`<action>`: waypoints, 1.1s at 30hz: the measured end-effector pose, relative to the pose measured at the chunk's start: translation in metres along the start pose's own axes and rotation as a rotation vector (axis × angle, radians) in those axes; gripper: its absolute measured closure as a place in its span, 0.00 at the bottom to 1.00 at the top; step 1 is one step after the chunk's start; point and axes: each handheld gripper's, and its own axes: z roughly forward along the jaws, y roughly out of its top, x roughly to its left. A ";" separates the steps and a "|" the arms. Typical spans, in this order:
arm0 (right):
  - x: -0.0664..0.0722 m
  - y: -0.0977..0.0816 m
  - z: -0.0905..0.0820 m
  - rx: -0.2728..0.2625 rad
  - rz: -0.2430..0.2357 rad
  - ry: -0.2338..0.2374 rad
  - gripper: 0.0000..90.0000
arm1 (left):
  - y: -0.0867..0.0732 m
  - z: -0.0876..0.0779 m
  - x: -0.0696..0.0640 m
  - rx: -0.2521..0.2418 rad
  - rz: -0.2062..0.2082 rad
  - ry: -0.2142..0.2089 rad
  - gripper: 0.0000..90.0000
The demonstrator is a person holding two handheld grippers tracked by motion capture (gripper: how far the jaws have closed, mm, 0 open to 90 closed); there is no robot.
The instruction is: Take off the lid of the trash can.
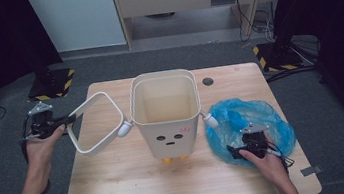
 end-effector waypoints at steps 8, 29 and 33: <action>0.000 0.000 0.000 -0.001 -0.001 -0.001 0.06 | -0.016 0.013 -0.011 0.033 0.026 -0.015 0.89; 0.000 0.000 0.000 -0.001 0.000 0.000 0.06 | -0.042 0.035 -0.029 0.073 0.055 -0.052 0.89; 0.000 0.000 0.000 0.000 -0.001 0.000 0.06 | -0.047 0.038 -0.033 0.086 0.066 -0.061 0.89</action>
